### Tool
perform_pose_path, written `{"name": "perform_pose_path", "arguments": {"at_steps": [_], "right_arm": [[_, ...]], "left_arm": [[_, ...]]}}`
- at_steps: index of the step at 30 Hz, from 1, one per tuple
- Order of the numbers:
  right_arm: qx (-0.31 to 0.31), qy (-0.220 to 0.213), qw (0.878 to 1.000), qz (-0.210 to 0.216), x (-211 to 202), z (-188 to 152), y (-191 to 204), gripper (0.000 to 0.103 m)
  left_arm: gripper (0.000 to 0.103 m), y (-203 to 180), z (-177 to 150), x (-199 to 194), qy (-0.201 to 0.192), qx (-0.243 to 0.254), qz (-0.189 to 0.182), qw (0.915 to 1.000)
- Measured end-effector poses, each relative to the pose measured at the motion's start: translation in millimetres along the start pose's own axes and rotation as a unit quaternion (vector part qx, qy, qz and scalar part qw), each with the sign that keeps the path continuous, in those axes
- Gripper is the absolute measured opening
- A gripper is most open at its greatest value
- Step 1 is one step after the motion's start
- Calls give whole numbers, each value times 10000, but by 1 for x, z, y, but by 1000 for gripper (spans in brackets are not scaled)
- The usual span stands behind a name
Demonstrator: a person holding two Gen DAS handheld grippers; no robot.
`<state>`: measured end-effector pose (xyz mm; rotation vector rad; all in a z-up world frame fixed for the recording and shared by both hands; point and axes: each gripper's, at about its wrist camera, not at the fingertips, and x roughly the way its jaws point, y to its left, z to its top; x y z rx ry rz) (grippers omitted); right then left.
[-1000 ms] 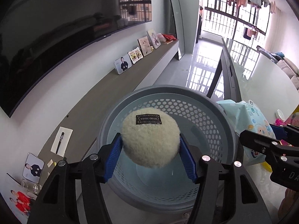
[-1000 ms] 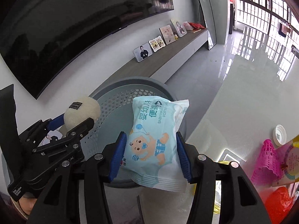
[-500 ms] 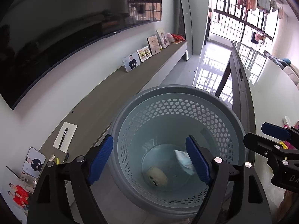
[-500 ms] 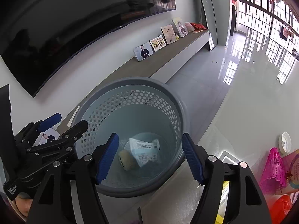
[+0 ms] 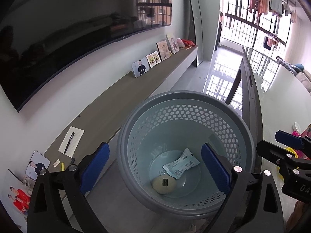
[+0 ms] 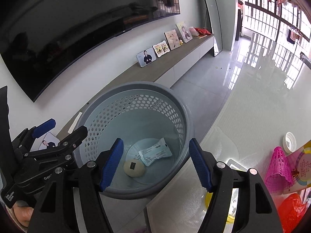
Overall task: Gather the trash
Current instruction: 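Move both tools back over the table toward the remaining items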
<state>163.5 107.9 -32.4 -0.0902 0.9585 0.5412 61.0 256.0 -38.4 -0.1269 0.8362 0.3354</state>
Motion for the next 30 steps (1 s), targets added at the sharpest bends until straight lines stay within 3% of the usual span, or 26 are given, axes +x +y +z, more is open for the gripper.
{"name": "perform_pose_path", "arguments": {"at_steps": [15,30], "right_arm": [[117,-231,9996,-99,-27,-17,-2,67],[461,-488,9971,-351,-78,-57,-25,67]], "left_arm": [[96,-1,-6,-26,-177,15,103,9998],[96,-38,-22,-65,-399,376,-210,9983]]}}
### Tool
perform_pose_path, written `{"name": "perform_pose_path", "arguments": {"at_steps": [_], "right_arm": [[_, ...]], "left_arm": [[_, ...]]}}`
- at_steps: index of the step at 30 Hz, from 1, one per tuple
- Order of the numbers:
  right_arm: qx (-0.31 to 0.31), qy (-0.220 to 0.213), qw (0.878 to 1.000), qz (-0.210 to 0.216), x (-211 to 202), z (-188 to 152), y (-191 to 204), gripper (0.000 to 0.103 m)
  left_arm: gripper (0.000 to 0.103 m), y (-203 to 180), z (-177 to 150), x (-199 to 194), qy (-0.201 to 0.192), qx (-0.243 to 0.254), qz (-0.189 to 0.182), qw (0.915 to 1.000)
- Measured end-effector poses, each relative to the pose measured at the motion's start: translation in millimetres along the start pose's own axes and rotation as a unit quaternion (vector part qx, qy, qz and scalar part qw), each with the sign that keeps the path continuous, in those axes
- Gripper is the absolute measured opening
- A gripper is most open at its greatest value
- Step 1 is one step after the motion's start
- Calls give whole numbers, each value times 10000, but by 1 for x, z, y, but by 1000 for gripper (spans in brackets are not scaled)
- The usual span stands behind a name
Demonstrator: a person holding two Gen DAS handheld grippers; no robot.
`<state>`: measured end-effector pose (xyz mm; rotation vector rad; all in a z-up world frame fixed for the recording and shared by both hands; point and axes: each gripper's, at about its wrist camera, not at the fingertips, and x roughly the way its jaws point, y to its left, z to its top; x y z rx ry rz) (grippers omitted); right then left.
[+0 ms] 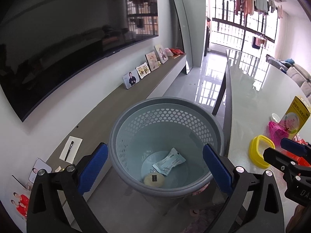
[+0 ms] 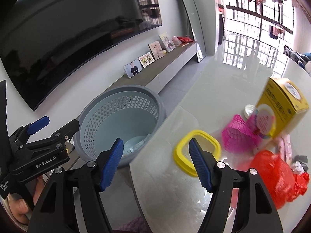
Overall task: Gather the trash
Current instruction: 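Move both tools back over the table toward the remaining items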
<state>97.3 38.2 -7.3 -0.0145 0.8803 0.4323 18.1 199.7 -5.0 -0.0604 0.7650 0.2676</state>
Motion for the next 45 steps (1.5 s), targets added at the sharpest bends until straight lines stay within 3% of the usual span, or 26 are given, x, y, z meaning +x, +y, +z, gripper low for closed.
{"name": "perform_pose_path", "arguments": {"at_steps": [10,23,32,37,45], "right_arm": [[506,-220,9977,-405,-53,-43,-47,67],[1165,-362,9854,-1188,-108,-95,-129,67],[642,-190,9880,-1393,-104,-91,-168,67],[147,-35,9920,-1254,-96,-85,-178,67],[-714,128,9949,-697,-88,-71,-173,71]], "left_arm": [[96,-50,-11,-26,-97,425,-490,9978],[96,-126,-25,-38,-39,878,-1008,9910],[96,-149,-25,-27,124,965,-911,9911],[96,-153,-22,-18,211,956,-777,9922],[96,-150,-18,-3,352,871,-589,9938]]}}
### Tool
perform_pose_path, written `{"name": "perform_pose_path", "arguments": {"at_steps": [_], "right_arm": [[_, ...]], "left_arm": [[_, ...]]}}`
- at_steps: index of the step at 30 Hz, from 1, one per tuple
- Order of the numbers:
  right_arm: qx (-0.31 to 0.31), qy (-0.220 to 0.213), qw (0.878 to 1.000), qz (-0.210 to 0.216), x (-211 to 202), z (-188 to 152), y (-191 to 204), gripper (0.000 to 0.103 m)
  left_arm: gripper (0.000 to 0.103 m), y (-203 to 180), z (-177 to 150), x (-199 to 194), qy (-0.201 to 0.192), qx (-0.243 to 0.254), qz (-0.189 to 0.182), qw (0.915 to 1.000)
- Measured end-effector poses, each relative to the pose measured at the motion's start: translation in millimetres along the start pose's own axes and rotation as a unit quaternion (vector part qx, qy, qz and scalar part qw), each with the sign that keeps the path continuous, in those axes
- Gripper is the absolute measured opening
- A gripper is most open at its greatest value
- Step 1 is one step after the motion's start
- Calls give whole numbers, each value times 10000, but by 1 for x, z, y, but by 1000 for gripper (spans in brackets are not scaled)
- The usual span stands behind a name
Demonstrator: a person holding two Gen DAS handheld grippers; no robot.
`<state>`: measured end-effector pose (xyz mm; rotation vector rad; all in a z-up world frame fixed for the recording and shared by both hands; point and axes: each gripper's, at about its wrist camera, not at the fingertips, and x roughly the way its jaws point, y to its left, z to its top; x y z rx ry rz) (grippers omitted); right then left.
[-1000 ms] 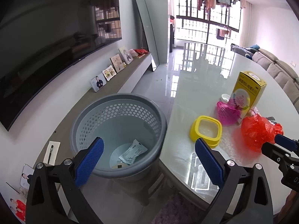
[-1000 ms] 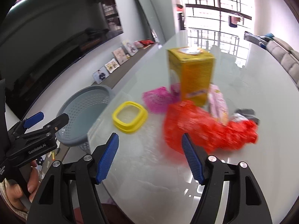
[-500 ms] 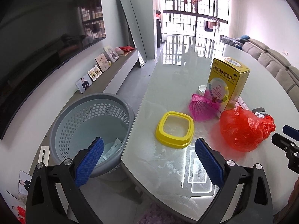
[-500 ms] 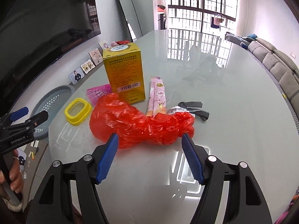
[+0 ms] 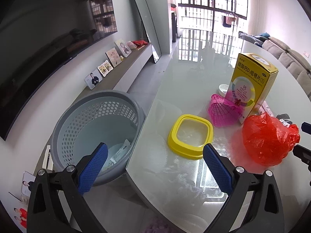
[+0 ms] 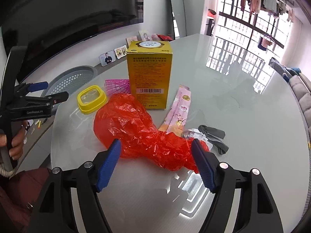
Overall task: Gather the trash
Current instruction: 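Grasp the red plastic bag with the right tool while the left tool grasps the yellow lid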
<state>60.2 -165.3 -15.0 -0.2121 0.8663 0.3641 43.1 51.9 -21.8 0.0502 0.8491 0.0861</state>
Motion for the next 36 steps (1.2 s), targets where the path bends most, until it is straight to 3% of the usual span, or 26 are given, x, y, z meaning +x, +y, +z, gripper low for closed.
{"name": "perform_pose_path", "arguments": {"at_steps": [6,17,23,27,32,34,36], "right_arm": [[-703,153,9972,190,16,5,10,71],[-1316,602,9873,652,39,6,15,71],[-1077,605,9908,560,46,1,15,71],[-1010,528,9932,225,49,-3,24,70],[-843,365,9957,-139,46,-9,39,45],[-673,273,9972,-185,42,-11,40,30],[-455,184,9988,-86,36,-11,39,27]], "left_arm": [[96,2,4,4,17,-4,80,10000],[96,4,7,12,111,-48,117,9999],[96,3,7,16,140,-24,74,9999],[96,1,6,19,156,11,19,9999],[96,-3,2,18,156,36,-45,9999],[96,-4,1,17,153,42,-88,9998],[96,-5,0,17,151,65,-132,9998]]}}
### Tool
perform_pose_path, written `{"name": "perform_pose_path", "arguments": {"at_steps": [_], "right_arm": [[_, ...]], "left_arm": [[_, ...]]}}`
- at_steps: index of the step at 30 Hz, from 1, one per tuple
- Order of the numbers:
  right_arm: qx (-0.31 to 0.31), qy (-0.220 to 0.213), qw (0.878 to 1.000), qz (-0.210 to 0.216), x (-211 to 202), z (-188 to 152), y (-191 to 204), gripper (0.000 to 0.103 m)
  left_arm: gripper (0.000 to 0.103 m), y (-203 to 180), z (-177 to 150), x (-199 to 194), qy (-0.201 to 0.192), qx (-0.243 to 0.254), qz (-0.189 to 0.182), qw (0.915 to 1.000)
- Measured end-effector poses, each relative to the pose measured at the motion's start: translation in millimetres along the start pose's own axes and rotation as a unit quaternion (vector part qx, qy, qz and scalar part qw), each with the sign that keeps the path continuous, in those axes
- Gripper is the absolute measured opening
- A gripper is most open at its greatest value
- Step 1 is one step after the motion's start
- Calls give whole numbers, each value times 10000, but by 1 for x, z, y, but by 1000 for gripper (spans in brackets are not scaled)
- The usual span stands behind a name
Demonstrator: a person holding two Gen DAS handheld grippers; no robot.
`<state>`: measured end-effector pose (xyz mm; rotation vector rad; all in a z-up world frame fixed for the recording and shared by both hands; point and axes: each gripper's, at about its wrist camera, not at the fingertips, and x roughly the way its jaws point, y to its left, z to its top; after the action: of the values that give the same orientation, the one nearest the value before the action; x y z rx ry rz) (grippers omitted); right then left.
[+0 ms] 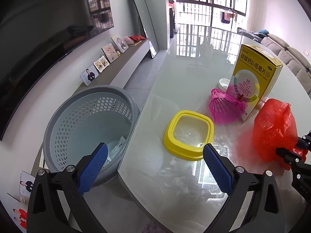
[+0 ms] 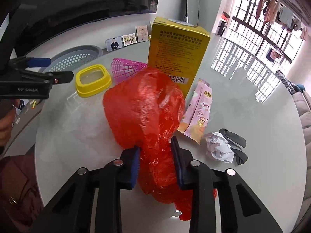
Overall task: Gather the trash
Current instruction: 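Grasp the red plastic bag with the right tool while the left tool grasps the yellow lid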
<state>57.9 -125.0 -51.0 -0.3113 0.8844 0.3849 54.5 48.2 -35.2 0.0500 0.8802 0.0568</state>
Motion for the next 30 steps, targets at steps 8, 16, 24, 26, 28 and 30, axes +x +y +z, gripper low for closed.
{"name": "perform_pose_path", "arguments": {"at_steps": [8,16,24,26,28,30], "right_arm": [[851,-437,9953,179,-33,-7,-2,26],[1776,-665,9818,-54,-57,-20,-16,26],[2356,-748,9685,-315,-69,-36,-23,26],[2426,-746,9666,-360,-72,-39,-23,26],[2458,-736,9658,-372,-73,-41,-22,26],[2500,-739,9647,-367,-75,-41,-23,26]], "left_arm": [[96,-9,-4,2,5,107,-154,9998],[96,-19,-1,5,-42,174,-234,9996],[96,-27,6,20,23,194,-225,9996],[96,-31,8,25,93,234,-214,9995],[96,-34,9,29,115,257,-226,9993],[96,-36,11,32,123,262,-261,9992]]}}
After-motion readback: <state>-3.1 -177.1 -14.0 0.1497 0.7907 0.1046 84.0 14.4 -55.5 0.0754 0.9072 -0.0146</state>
